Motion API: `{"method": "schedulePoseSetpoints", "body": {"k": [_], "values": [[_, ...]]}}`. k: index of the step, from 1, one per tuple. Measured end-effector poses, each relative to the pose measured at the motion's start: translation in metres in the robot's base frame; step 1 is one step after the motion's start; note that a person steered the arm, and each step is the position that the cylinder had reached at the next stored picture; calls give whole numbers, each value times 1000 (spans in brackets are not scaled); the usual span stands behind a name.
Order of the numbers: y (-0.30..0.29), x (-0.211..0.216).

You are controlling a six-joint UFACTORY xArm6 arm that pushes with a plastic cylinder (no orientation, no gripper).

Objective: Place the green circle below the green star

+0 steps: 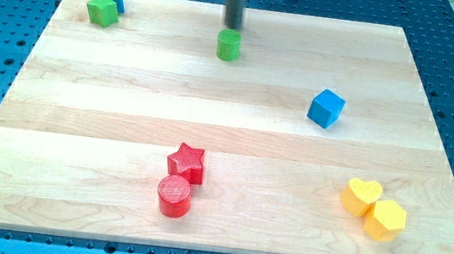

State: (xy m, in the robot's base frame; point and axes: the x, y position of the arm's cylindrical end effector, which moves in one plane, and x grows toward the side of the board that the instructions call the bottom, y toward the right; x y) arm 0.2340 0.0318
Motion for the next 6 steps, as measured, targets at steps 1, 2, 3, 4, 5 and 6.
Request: {"method": "schedulePoseSetpoints", "body": {"k": [1, 2, 3, 4, 5, 6], "values": [[47, 50], [-7, 68], [-84, 68], [-178, 66], [-199, 89], [-230, 87]]}}
